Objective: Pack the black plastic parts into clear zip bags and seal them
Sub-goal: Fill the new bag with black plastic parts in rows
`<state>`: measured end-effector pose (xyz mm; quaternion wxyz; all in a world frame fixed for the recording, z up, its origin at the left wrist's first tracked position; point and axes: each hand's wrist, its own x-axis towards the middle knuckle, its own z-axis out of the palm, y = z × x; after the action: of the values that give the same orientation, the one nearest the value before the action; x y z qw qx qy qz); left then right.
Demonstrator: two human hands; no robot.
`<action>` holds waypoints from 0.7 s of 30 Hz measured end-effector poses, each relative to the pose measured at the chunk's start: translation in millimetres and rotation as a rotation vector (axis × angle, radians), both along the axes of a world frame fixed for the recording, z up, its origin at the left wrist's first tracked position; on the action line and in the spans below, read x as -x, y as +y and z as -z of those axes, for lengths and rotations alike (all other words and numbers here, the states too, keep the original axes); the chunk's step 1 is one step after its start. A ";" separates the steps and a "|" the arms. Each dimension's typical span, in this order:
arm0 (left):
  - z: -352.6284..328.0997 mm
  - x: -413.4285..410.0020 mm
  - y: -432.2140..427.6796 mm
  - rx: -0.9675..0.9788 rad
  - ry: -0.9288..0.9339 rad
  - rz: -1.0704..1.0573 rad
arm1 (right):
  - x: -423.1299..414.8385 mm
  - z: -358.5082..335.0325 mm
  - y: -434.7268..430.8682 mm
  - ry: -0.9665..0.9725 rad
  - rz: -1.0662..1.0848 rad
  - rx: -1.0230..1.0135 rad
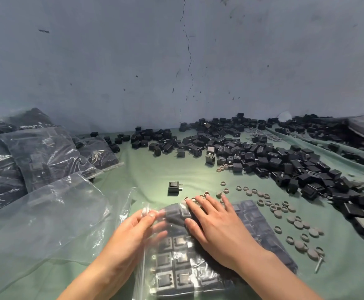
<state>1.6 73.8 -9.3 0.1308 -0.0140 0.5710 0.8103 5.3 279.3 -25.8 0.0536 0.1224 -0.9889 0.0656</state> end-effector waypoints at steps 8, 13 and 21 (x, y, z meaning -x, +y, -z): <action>-4.1 -0.8 -0.4 -0.001 -0.111 -0.090 | 2.7 5.2 -0.3 -0.034 -0.070 -0.030; -9.1 -2.2 -2.2 0.000 -0.143 -0.106 | 3.8 4.7 -1.1 -0.039 -0.074 -0.032; -9.3 0.0 -15.3 0.079 -0.103 -0.245 | 5.4 -9.5 5.2 -0.048 -0.034 0.110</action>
<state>1.5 58.4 0.1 0.0594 -0.1303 0.5888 0.7955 -0.1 284.5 -16.3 0.0355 0.1344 -0.9825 0.1236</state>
